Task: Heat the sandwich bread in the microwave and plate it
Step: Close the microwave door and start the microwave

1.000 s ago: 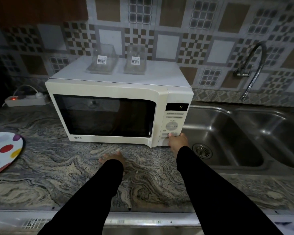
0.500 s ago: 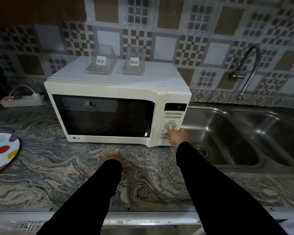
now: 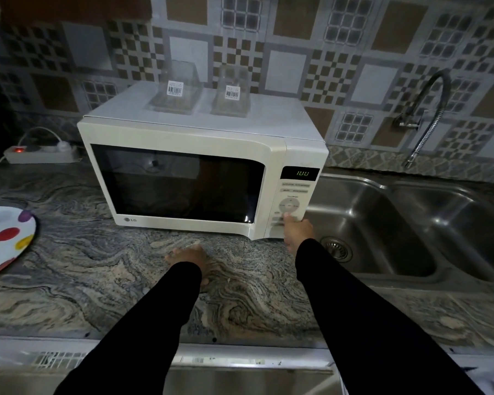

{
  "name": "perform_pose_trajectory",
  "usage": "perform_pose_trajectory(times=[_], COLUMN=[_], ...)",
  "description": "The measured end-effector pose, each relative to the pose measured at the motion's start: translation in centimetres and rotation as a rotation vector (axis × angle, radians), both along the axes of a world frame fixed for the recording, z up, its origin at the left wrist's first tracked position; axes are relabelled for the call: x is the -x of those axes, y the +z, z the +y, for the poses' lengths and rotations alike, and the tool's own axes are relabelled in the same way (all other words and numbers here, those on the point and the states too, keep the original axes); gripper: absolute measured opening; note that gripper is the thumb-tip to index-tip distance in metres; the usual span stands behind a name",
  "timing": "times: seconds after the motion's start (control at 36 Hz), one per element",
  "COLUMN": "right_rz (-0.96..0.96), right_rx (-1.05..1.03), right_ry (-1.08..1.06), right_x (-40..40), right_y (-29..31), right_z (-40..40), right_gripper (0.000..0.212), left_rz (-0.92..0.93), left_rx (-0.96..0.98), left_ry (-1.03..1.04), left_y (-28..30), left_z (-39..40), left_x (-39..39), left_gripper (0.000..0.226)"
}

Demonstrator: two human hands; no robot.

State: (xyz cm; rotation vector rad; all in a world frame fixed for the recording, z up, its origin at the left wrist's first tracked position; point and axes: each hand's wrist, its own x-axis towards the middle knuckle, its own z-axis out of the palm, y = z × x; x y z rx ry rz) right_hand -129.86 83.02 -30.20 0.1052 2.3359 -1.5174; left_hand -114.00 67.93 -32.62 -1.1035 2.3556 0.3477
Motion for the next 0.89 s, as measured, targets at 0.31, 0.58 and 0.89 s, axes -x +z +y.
perform_pose_trajectory(times=[0.31,0.58,0.89], right_rz=[0.201,0.263,0.223], right_rx=[-0.584,-0.820,-0.836], right_ry=[0.616,0.805,0.802], right_x=[-9.5,-15.5,-18.8], right_y=[-3.8,-4.8,-4.5], right_z=[0.0,1.6,2.6], right_gripper=[0.063,0.057,0.057], left_rz=[0.226,0.195,0.134], left_rx=[-0.003,-0.038,-0.079], left_ry=[-0.065,-0.134,-0.131], left_y=[-2.3,-2.4,-1.7], left_z=[0.3,0.9,2.0], left_x=[-4.9,-9.9,-12.7], left_gripper=[0.072,0.067,0.065])
